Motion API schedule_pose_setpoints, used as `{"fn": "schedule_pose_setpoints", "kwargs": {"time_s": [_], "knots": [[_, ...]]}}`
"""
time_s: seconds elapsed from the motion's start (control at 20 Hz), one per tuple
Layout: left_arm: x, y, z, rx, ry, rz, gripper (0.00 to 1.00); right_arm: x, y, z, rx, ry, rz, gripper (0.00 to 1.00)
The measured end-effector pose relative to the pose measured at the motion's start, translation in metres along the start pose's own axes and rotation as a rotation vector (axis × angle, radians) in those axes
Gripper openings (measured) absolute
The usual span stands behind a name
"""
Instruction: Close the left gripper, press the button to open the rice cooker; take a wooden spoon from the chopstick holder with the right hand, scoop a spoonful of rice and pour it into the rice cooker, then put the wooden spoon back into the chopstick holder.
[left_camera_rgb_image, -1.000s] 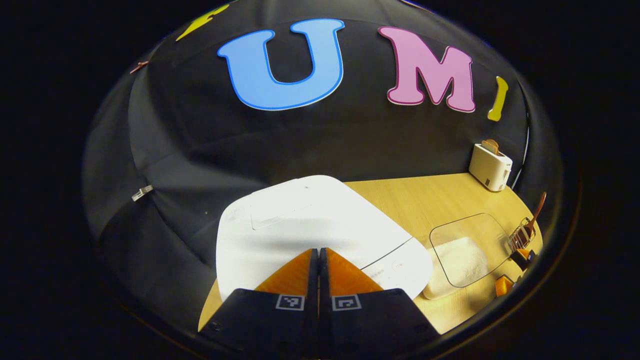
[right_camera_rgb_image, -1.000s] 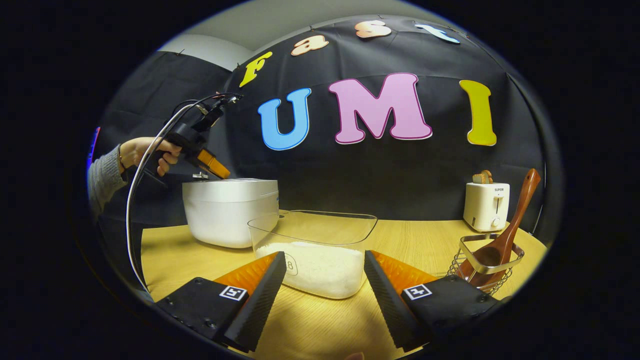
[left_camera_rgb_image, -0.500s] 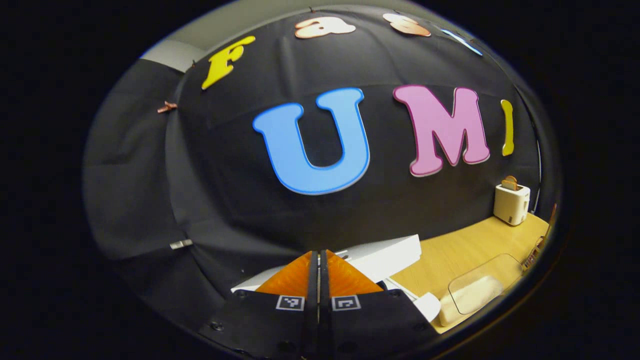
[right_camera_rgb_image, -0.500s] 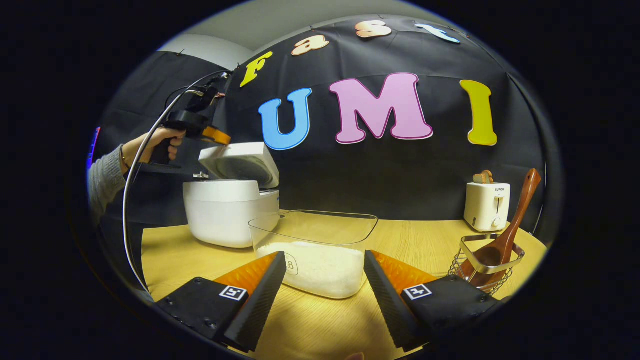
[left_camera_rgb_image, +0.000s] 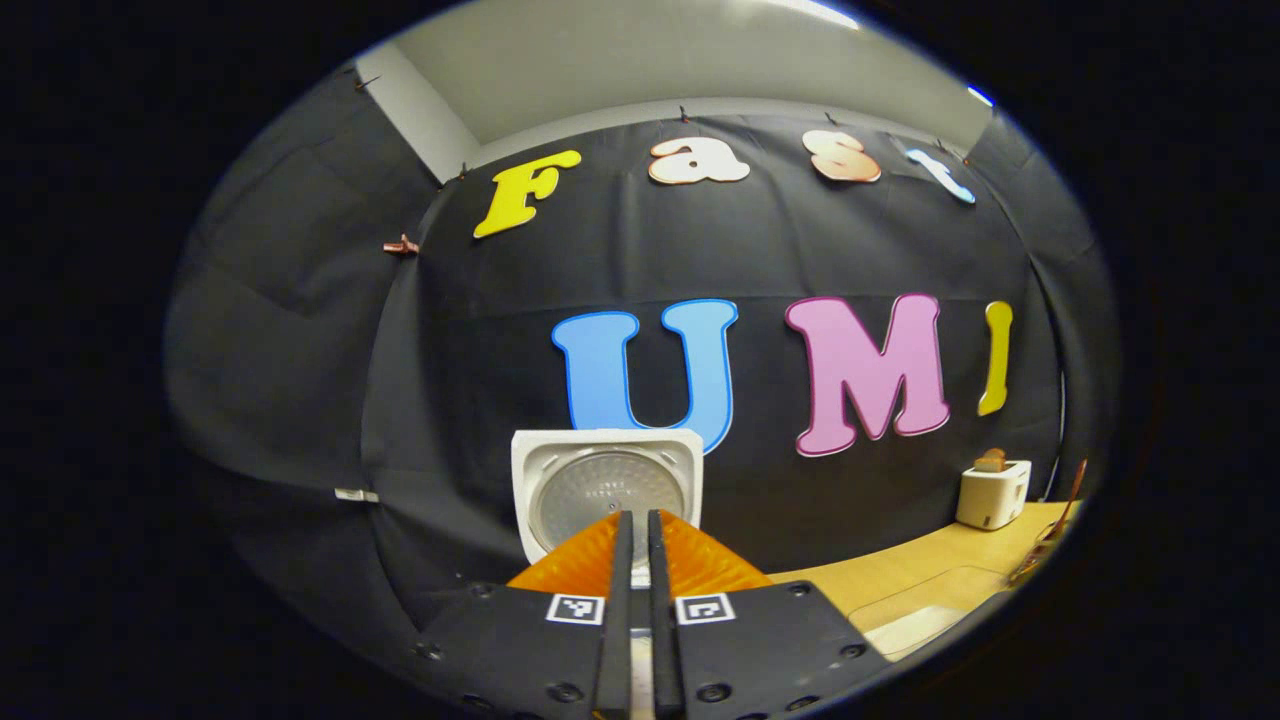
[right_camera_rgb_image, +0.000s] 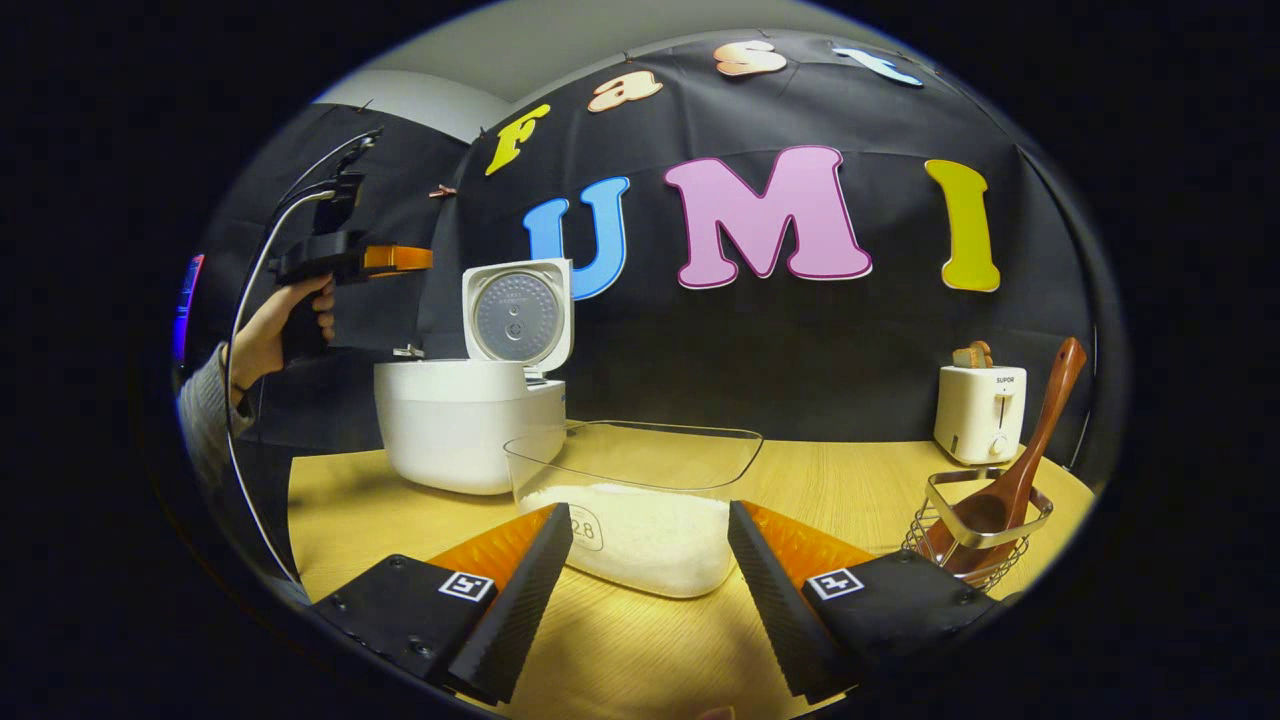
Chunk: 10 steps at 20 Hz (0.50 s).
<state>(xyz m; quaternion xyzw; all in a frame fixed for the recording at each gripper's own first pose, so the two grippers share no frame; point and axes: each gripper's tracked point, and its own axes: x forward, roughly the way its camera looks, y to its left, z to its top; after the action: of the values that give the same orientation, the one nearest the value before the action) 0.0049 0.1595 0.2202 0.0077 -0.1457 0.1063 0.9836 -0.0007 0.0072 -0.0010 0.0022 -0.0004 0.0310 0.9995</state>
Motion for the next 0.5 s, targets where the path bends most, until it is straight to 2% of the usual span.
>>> {"fn": "schedule_pose_setpoints", "kwargs": {"time_s": [0.15,0.25,0.3,0.35,0.4,0.45,0.5], "knots": [[-0.036,-0.015,-0.036,-0.080,0.026,-0.021,0.38,-0.004,0.002,0.004,-0.001,-0.008,0.015,0.98],[-0.050,-0.029,-0.069,-0.138,0.068,-0.046,0.70,-0.016,-0.004,0.023,-0.011,-0.058,-0.013,0.97],[-0.058,-0.037,-0.085,-0.154,0.091,-0.065,0.90,-0.026,-0.007,0.040,-0.025,-0.092,-0.027,0.98],[-0.062,-0.043,-0.103,-0.167,0.115,-0.071,0.92,-0.036,-0.015,0.058,-0.041,-0.121,-0.054,0.97],[-0.067,-0.047,-0.110,-0.155,0.080,-0.070,0.94,-0.048,-0.027,0.075,-0.051,-0.146,-0.089,0.97],[-0.067,-0.049,-0.098,-0.123,0.017,-0.077,1.00,-0.058,-0.041,0.088,-0.061,-0.165,-0.129,0.97],[-0.070,-0.055,-0.098,-0.090,-0.008,-0.093,0.96,-0.068,-0.060,0.098,-0.072,-0.166,-0.180,0.97]]}}
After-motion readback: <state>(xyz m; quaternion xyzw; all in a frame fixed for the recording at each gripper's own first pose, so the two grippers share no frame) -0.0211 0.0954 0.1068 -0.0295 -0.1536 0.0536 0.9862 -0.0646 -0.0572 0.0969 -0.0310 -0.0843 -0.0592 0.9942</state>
